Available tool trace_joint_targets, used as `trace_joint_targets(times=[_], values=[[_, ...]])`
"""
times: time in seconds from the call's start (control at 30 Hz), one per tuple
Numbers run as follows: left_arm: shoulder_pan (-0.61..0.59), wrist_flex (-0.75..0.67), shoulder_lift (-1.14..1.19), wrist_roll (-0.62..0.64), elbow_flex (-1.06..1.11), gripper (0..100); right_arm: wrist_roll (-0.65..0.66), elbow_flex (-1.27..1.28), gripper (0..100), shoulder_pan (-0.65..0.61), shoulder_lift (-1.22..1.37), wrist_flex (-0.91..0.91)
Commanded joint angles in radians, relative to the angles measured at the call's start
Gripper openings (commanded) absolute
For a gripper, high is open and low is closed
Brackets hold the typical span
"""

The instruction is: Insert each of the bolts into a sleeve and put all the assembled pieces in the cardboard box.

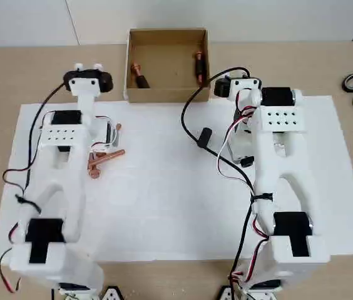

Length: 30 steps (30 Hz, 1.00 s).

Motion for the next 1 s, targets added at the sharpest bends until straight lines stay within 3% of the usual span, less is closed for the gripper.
trace_joint_targets(times=[0.0, 0.4, 0.63, 0.97], values=[[0.005, -0.058, 0.040, -0.023, -0.090, 17, -0.015, -0.051, 0.4, 0.002, -0.058, 0.010], [0.002, -0.066, 0.316, -0.023, -0.243, 17, -0.017, -0.051, 0.4, 0.002, -0.058, 0.022], [0.008, -0.064, 0.334, -0.021, -0.254, 1, -0.018, -0.051, 0.4, 0.002, -0.058, 0.022], [0.066, 0.006, 0.267, -0.015, -0.300, 1, -0.018, -0.051, 0.4, 0.002, -0.058, 0.022]])
